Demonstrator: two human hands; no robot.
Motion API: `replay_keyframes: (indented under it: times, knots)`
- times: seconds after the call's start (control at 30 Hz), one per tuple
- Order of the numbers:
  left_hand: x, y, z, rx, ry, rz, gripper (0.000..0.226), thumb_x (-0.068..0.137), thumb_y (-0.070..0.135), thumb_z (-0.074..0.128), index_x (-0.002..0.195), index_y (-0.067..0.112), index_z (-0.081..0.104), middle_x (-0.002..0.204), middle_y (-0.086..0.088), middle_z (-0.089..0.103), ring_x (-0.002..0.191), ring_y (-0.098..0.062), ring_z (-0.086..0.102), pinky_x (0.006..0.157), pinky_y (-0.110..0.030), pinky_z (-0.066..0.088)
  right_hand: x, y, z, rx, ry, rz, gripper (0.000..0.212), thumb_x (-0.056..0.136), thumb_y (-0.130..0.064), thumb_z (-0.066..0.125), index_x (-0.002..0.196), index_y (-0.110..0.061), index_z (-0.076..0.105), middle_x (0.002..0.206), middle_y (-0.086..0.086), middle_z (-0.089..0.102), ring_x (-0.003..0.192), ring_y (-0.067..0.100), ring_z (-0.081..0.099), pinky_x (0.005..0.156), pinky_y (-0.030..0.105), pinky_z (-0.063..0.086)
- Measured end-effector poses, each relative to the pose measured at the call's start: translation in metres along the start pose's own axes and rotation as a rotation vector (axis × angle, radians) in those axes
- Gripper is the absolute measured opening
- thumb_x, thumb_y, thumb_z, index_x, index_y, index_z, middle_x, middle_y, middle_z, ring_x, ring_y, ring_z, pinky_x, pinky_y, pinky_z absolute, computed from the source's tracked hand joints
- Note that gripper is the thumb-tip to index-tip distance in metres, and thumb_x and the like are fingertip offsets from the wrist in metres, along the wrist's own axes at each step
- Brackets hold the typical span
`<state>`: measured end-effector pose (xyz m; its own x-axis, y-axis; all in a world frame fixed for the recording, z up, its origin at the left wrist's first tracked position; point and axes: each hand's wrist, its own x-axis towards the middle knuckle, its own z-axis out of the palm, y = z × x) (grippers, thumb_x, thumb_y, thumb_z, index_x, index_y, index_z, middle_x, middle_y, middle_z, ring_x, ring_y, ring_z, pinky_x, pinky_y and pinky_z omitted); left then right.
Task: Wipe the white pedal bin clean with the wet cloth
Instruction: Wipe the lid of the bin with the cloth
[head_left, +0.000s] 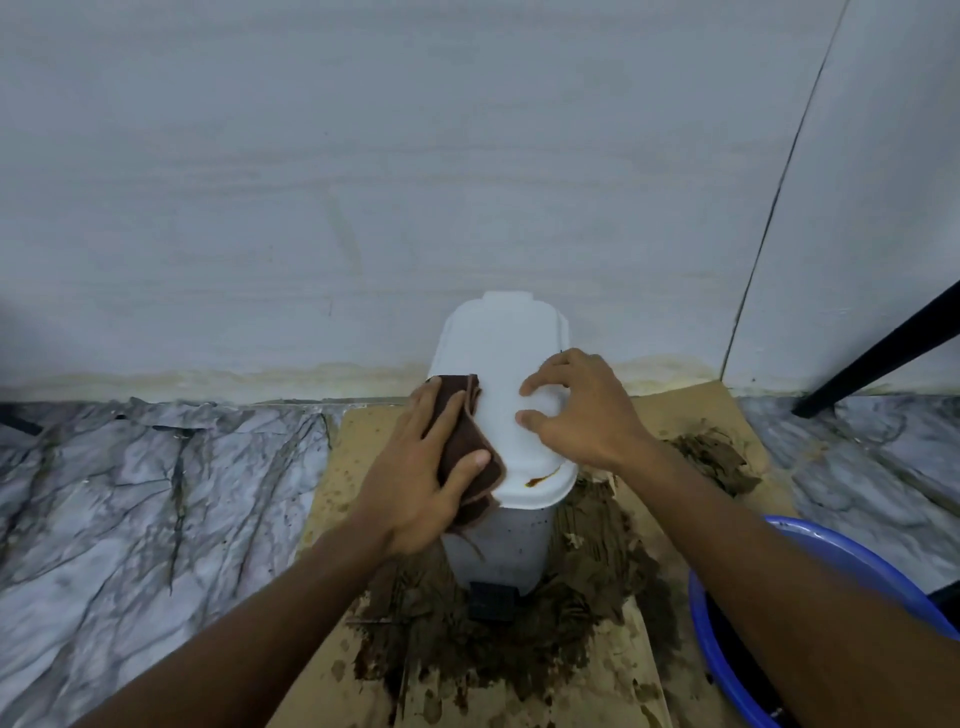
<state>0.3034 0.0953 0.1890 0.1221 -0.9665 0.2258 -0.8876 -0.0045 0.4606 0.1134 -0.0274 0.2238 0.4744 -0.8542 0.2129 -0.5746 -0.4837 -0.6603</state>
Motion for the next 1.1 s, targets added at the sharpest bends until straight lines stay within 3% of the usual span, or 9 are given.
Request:
replay_keyframes:
  times: [0.1,0.33,0.5,0.73,0.93,1.1]
  knots:
    - [0.006,0.026,0.009,0.109,0.023,0.009,0.079,0.095,0.069,0.022,0.16,0.026,0.01,0.168,0.001,-0.004,0.153,-0.013,-0.009,0.125,-0.036,-0.003,0.019,0.013,-0.004,0.003,-0.008,-0.073,0.016,0.079,-0.036,0.077,0.094,-0.037,0.071,0.12,-0.01,0.06,0.123,0.014,0.046,0.106,0.041,0.041]
    - [0.019,0.04,0.012,0.265,0.005,0.039,0.081,0.093,0.07,0.008,0.16,0.024,0.008,0.168,-0.003,-0.002,0.153,-0.015,-0.012,0.121,-0.032,-0.014,0.066,0.036,-0.006,-0.03,-0.16,-0.174,0.034,0.092,-0.036,0.066,0.126,-0.035,0.064,0.146,-0.008,0.046,0.145,0.011,0.027,0.119,0.039,0.024]
    - [0.025,0.047,0.013,0.334,-0.006,-0.018,0.083,0.091,0.068,0.002,0.16,0.023,0.011,0.168,-0.006,0.003,0.155,-0.018,-0.008,0.125,-0.043,-0.004,0.09,0.038,0.0,-0.097,-0.199,-0.215,0.04,0.094,-0.041,0.063,0.133,-0.034,0.059,0.151,-0.009,0.041,0.147,0.011,0.024,0.12,0.042,0.023]
    - [0.029,0.059,0.017,0.297,0.004,-0.01,0.076,0.096,0.063,0.016,0.16,0.023,0.014,0.168,0.001,0.009,0.155,-0.016,-0.003,0.126,-0.042,-0.003,0.09,0.042,0.017,-0.05,-0.146,-0.282,0.037,0.095,-0.038,0.061,0.132,-0.035,0.061,0.15,-0.009,0.043,0.142,0.013,0.032,0.119,0.041,0.026]
    - [0.031,0.068,0.023,0.277,0.017,0.014,0.075,0.096,0.062,0.025,0.159,0.021,0.019,0.167,0.0,0.014,0.155,-0.018,0.0,0.126,-0.042,-0.002,0.106,0.036,0.008,-0.063,-0.116,-0.31,0.031,0.09,-0.031,0.068,0.121,-0.03,0.07,0.136,-0.006,0.055,0.131,0.013,0.045,0.114,0.039,0.034]
    - [0.03,0.064,0.021,0.264,0.031,-0.003,0.077,0.095,0.063,0.024,0.159,0.021,0.019,0.167,0.001,0.012,0.155,-0.017,-0.003,0.125,-0.042,-0.005,0.128,0.041,0.011,-0.112,-0.198,-0.274,0.04,0.095,-0.04,0.061,0.134,-0.035,0.058,0.154,-0.012,0.039,0.148,0.008,0.021,0.122,0.038,0.018]
